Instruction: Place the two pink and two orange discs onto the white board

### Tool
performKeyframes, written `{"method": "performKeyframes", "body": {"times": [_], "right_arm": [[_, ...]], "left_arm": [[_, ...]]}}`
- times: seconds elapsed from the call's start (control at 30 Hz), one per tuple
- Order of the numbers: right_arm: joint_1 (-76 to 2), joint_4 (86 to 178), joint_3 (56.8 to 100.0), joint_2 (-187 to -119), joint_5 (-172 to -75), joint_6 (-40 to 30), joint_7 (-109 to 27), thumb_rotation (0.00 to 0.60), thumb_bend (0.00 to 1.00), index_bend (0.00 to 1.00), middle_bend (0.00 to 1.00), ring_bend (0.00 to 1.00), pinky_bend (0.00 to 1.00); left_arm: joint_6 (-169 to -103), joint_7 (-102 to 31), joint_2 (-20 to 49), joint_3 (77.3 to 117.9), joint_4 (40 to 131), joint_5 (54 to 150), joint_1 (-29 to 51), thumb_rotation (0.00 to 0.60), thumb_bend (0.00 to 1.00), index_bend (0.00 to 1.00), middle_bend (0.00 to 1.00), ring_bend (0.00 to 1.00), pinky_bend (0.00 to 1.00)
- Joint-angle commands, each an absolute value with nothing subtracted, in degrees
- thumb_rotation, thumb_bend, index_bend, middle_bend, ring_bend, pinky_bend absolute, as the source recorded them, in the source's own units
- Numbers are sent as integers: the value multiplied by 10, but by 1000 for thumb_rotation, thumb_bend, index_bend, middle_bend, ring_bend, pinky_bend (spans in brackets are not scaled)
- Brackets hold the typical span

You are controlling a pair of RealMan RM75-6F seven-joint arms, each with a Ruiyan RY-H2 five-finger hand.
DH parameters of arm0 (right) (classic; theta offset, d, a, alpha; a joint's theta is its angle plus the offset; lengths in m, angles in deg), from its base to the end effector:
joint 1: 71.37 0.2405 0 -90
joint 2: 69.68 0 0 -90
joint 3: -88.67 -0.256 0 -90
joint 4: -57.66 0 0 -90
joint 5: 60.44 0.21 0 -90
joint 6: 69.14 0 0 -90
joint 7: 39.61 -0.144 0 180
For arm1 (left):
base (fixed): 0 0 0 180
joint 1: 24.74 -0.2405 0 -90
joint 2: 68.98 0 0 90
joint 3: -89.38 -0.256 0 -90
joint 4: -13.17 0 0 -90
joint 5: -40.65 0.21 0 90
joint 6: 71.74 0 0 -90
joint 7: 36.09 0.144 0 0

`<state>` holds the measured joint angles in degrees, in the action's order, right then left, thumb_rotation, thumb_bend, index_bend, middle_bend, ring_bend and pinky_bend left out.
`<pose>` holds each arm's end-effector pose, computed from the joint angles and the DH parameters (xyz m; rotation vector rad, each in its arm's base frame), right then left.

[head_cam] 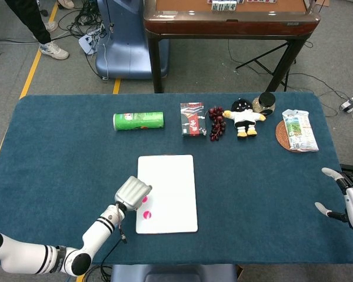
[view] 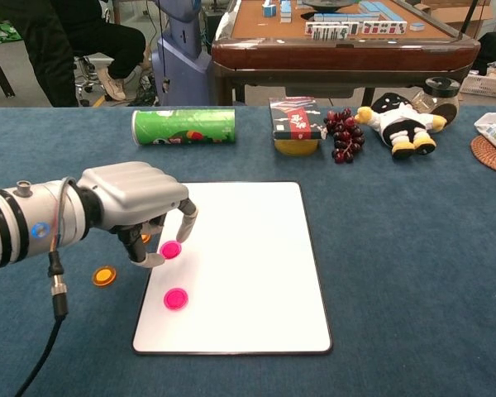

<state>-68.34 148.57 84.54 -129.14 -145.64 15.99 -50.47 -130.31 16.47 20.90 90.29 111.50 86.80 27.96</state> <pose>-0.3264 -0.1761 0.1927 1.3044 -0.9673 0.9617 -0.1073 0.2948 -0.0518 -2.1744 -0.6258 -0.5652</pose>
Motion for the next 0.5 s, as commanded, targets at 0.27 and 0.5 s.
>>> {"method": "performKeyframes", "body": {"times": [0.27,0.5], "right_arm": [[-683,1486,845,-1291,-1457,159,-506,600,0,220,281,222,410],[-683,1484,845,-1291,-1457,159,-508,600,0,220,281,222,410]], "left_arm": [[-1313,181,221,897,1114,856,289,600,321,607,1000,1000,1000],[-1321,190,224,889,1117,862,291,600,321,606,1000,1000,1000]]}}
